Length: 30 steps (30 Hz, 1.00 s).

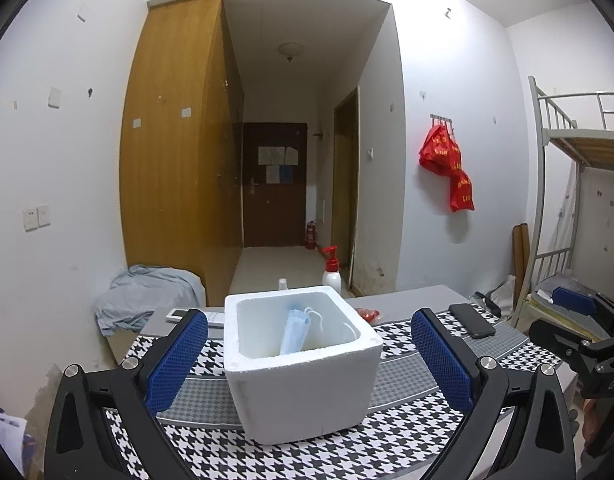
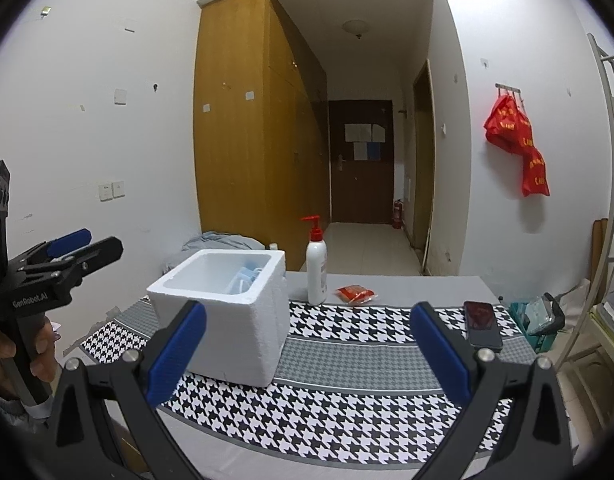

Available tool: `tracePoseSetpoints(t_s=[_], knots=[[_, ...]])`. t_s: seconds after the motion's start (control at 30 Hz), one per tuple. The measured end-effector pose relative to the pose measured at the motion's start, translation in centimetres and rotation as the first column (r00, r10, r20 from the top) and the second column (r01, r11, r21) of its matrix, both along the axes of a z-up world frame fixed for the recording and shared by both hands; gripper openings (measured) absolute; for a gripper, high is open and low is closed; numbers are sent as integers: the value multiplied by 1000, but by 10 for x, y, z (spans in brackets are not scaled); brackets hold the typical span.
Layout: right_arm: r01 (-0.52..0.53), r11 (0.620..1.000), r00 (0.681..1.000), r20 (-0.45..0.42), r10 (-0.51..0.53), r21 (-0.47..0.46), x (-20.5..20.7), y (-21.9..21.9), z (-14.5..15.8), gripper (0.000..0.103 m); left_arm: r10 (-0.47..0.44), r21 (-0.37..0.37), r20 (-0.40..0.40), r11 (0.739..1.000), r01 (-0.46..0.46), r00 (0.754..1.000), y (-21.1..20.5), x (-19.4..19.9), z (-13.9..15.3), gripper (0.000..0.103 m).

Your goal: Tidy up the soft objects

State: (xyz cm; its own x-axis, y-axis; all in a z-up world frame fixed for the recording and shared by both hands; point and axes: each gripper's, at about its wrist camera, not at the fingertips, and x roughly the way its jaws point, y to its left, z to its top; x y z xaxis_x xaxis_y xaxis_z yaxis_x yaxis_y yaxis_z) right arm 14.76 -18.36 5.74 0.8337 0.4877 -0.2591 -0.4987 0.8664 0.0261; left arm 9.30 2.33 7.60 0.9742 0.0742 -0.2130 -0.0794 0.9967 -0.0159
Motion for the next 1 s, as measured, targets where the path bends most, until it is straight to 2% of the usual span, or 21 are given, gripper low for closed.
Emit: tracePoseSetpoints(t_s=[0.43, 0.63, 1.0], knots=[[-21, 1000, 999, 39, 20, 7, -20, -2, 0, 103, 33, 14, 6, 999, -33, 999, -6, -26, -7, 102], [-36, 999, 998, 60, 33, 39, -35, -3, -8, 103, 32, -1, 4, 999, -32, 999, -10, -39, -17, 102], [-74, 997, 993, 93, 70, 37, -68, 0, -16, 103, 48, -13, 34, 999, -47, 998, -13, -73, -30, 102]])
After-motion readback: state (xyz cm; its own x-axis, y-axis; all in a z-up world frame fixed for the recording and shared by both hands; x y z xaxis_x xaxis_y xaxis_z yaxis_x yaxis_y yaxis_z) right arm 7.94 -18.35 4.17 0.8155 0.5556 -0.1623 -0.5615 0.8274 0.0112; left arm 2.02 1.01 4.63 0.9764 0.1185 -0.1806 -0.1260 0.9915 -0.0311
